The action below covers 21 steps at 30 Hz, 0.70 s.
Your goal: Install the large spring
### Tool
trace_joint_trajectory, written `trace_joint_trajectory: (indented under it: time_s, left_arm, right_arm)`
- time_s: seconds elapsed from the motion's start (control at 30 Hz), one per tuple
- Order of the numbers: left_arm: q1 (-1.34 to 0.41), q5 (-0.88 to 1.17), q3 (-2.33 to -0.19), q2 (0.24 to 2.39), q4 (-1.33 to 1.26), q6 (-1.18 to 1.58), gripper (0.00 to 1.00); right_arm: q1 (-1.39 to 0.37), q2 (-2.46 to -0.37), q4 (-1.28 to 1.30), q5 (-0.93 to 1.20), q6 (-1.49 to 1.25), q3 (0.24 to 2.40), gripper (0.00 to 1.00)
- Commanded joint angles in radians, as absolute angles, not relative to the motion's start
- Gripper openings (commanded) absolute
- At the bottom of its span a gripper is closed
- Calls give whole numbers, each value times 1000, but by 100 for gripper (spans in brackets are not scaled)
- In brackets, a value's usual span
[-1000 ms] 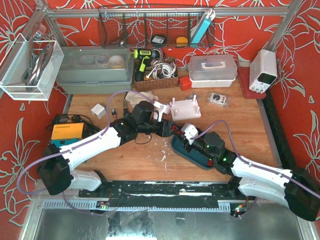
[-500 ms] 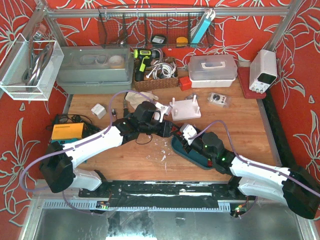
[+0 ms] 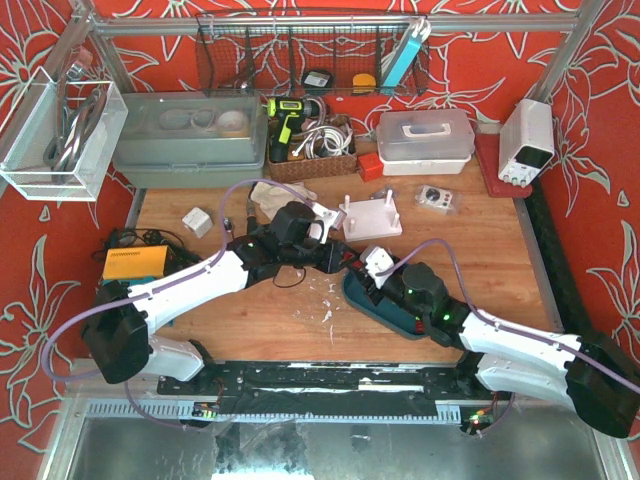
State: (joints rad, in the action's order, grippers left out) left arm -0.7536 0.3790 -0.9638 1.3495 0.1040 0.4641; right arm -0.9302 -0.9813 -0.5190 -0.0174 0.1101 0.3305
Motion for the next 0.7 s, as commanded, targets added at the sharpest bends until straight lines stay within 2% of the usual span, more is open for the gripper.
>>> trace_joint_trajectory:
  time_s: [0.0,0.2,0.23,0.5,0.67]
  left_arm:
    - [-758,332,-1014,1356,114,450,0]
    - [-756,197,-1076,1373,149,412,0]
    - [-756,158,-1088,1379,155,404,0]
    - [-731,-109,-1198,1510,135,329,0]
    - [-701,-198,-1276,1626,91,278,0]
  right_arm:
    - [-937,-983,-511,-70,81,376,44]
    - [-937,-910,-405,-172,6,381,93]
    - [-938,-886,-376,-205,-14,382,99]
    - [-918,-701,88,-477,-244,487,99]
    - [-916,-563,114,-536,-241,421,99]
